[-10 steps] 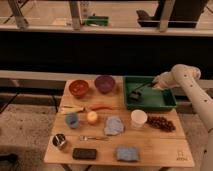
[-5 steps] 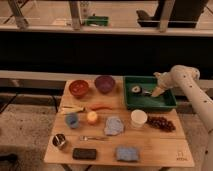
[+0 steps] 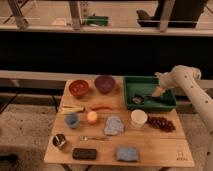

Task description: Place brush in tray

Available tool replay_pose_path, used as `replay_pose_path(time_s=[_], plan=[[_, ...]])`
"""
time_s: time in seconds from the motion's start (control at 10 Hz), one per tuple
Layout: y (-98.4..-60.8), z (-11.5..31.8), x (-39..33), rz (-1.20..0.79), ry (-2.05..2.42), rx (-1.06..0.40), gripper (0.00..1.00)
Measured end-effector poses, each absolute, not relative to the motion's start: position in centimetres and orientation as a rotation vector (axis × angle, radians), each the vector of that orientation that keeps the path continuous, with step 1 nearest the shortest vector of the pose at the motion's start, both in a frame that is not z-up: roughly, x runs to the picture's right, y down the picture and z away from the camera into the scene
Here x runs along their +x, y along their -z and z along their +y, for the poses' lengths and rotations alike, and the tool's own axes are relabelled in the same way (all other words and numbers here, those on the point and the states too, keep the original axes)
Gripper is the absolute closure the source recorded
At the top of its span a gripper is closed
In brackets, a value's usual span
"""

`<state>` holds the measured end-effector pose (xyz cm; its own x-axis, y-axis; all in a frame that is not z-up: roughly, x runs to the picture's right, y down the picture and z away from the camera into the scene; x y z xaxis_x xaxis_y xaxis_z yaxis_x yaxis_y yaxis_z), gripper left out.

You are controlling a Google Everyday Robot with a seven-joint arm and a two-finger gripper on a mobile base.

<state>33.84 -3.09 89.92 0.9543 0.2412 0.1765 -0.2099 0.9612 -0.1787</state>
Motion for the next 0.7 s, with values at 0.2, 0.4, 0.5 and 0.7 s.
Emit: replay_pose_path(time_s=[0.2,0.4,0.5,0.7], plan=[[-89.2,-3.3,34.1,-0.206,-0.225,-0.154,0.20],[-88.3,-3.6,34.4,-0.214,-0.221,-0.151,0.20],[-88.0,-3.7,34.4,-0.215,-0.220,-0.152,0.20],[-88.1,-3.4,34.8,-0.204,-0.238,-0.163,0.20]])
